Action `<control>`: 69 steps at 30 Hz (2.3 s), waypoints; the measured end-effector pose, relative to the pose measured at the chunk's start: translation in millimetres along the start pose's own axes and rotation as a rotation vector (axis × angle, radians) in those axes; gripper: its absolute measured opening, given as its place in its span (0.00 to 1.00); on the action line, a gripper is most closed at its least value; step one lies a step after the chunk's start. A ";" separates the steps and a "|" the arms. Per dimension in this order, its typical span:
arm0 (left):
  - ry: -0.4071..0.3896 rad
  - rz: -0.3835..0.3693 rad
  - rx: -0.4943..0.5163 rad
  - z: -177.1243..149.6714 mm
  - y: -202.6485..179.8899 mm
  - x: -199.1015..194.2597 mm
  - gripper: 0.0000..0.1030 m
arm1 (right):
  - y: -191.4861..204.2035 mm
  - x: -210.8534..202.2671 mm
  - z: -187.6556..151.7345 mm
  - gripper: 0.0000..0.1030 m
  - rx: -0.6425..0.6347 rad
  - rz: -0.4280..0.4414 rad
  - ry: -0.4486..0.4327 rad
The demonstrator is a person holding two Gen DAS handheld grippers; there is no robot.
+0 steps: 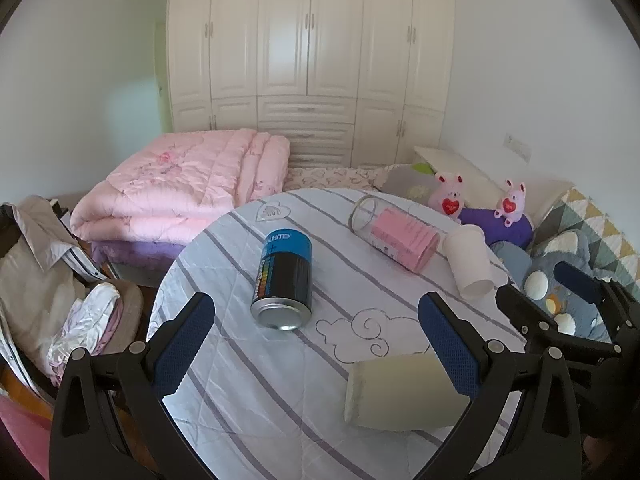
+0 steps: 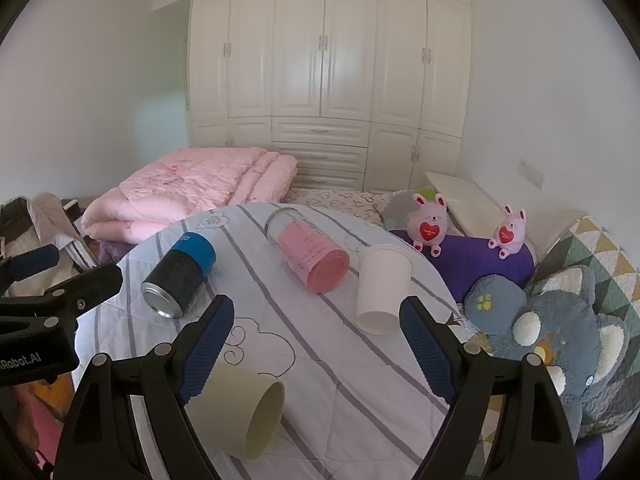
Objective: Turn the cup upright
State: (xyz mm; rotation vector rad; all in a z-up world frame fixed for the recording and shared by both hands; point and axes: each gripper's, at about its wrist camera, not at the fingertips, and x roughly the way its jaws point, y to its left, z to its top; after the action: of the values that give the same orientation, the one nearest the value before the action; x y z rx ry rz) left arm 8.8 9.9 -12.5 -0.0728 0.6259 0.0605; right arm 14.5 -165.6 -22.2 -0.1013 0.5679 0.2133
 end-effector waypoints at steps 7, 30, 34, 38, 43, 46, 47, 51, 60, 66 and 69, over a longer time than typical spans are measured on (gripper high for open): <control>0.006 0.002 0.000 0.0 -0.6 2.9 1.00 | -2.7 2.4 -2.9 0.83 0.011 0.000 0.007; 0.024 -0.024 0.027 -1.8 -11.8 7.7 1.00 | -8.9 6.9 -8.3 0.83 0.027 0.002 0.020; 0.044 -0.064 0.035 -1.0 -8.0 9.8 1.00 | -12.6 7.8 -7.3 0.83 0.031 0.002 0.022; 0.075 -0.131 0.122 -1.0 -7.5 12.2 1.00 | -18.3 8.0 -7.9 0.83 0.041 -0.006 0.024; 0.113 -0.153 0.347 -2.9 -24.5 17.1 1.00 | -26.2 8.4 -10.5 0.83 0.057 -0.011 0.026; 0.147 -0.184 0.469 -8.9 -39.5 21.4 1.00 | -29.4 8.5 -12.2 0.83 0.062 -0.009 0.032; 0.160 -0.197 0.498 -9.7 -43.3 22.3 1.00 | -30.3 8.9 -12.7 0.83 0.062 -0.010 0.037; 0.206 -0.258 0.668 -20.3 -68.0 25.6 1.00 | -36.6 10.9 -16.6 0.83 0.071 -0.011 0.066; 0.370 -0.341 0.881 -39.8 -99.3 37.6 1.00 | -53.3 18.4 -27.6 0.83 0.120 -0.014 0.132; 0.442 -0.352 0.984 -54.4 -111.8 51.7 1.00 | -55.3 25.8 -29.2 0.83 0.126 0.005 0.145; 0.475 -0.385 1.002 -55.9 -117.0 60.2 1.00 | -56.1 29.6 -30.4 0.83 0.126 0.015 0.156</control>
State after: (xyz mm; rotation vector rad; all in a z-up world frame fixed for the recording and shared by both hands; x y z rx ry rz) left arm 34.1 -109.4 -87.3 0.7816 1.0439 -0.6603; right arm 35.7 -219.8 -61.7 0.0086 0.7360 0.1846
